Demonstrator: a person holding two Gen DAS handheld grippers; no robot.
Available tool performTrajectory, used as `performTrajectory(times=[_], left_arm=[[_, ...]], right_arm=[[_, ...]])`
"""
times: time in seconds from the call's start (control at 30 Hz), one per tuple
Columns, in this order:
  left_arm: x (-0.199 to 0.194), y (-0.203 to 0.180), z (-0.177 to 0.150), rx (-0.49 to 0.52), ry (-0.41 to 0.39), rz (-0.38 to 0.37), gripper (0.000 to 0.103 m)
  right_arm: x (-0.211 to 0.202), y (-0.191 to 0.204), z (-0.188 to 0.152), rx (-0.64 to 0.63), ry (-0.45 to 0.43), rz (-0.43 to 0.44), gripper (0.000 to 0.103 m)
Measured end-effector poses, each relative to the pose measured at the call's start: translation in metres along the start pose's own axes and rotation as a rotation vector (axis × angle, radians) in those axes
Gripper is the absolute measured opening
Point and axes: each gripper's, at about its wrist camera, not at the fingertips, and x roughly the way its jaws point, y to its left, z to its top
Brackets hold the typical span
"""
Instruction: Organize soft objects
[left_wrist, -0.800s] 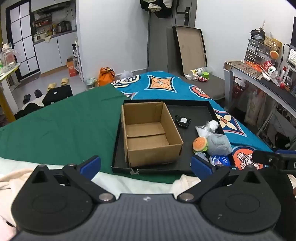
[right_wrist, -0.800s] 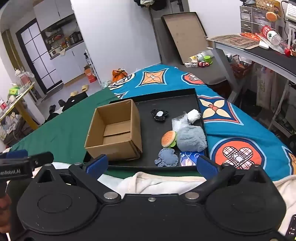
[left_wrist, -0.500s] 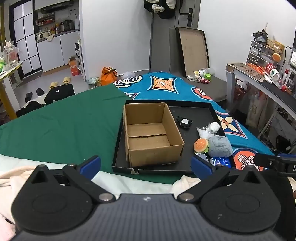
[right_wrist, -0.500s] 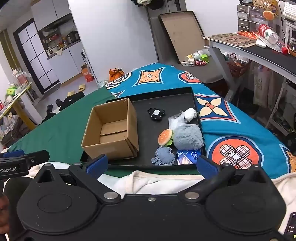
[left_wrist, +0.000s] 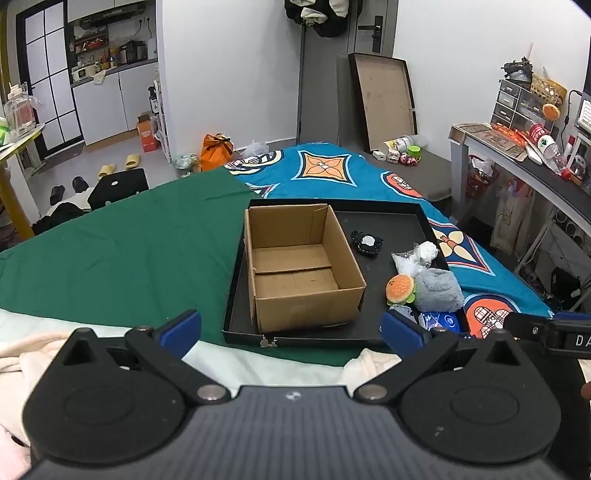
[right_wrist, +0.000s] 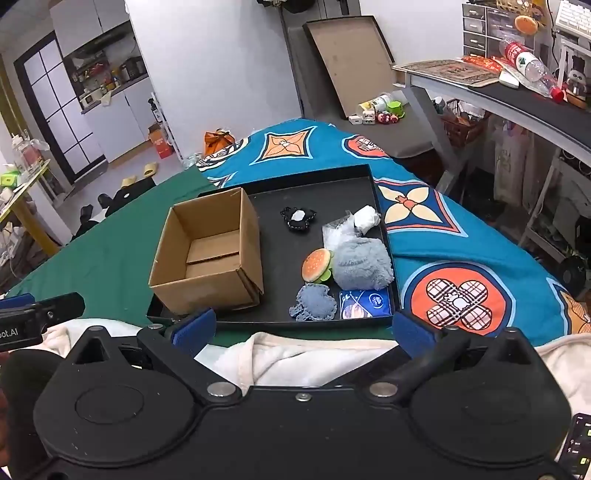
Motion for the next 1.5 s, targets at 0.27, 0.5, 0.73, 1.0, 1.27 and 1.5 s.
performTrajectory(times=[0.27, 0.5, 0.73, 1.0, 1.27, 1.5], left_arm=[[0.0012, -0.0020, -0.0019, 0.005, 0.003, 0.003, 0.103], [0.0003, -0.0038, -0.0021, 0.013, 0.001, 0.000, 0.103], [0.0016, -0.0042, -0.0034, 0.010, 0.004, 0.007, 0.103], [0.0022, -0.0035, -0.0039, 0.010, 0.004, 0.006, 0.103], [0.0024, -0.0042, -0.0036, 0.010, 0.006, 0.008, 0.103], [0.0040, -0.0039, -0.0048, 0.013, 0.007, 0.008, 0.103]], right_arm=[[-0.0023, 0.0019, 0.0008, -0.014, -0.007, -0.007, 0.103], [-0.0021, 0.0005, 0.0009, -0.019, -0.011, -0.019, 0.103], [-0.0019, 0.0005, 0.0007, -0.025, -0.009, -0.018, 0.103], [-0.0030, 0.0023, -0.0004, -0.029, -0.015, -0.026, 0.103], [-0.0031, 0.0018, 0.0001, -0.031, -0.017, -0.033, 0.103], [-0.0044, 0.0009, 0.0007, -0.025, -0.022, -0.035, 0.103]])
